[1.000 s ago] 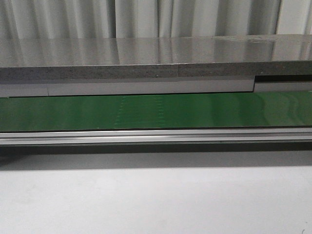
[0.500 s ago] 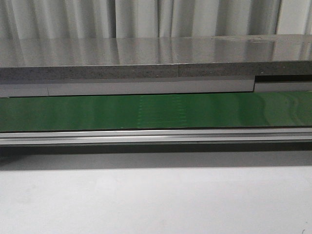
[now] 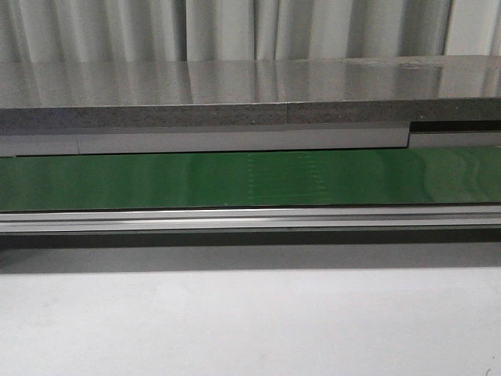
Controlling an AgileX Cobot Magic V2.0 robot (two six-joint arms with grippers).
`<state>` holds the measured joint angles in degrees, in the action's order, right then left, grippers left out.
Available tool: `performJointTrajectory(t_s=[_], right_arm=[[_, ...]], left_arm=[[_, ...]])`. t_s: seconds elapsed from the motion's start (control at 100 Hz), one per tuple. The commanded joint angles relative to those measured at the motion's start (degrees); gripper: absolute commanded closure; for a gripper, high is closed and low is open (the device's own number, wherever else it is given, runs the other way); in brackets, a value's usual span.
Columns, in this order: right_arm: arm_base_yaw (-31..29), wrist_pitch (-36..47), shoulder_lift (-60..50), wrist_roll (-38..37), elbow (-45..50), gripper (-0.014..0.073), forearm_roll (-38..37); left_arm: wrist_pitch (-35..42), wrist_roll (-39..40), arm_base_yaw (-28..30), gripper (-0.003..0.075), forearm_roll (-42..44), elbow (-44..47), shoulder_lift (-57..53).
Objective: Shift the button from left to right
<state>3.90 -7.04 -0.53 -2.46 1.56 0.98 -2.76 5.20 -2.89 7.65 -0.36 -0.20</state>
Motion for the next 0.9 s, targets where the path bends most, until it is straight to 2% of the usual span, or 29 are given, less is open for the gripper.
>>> performJointTrajectory(t_s=[0.0,0.89], right_arm=[[-0.06,5.06,-0.97,-0.04,-1.07,0.0661,-0.51],[-0.06,5.06,-0.97,-0.04,-1.07,0.0661,-0.51]], left_arm=[[5.79,0.6,-0.57,0.0739,-0.66,1.69,-1.96],[5.11,0.6,-0.57,0.0739,-0.89,2.58,-1.96]])
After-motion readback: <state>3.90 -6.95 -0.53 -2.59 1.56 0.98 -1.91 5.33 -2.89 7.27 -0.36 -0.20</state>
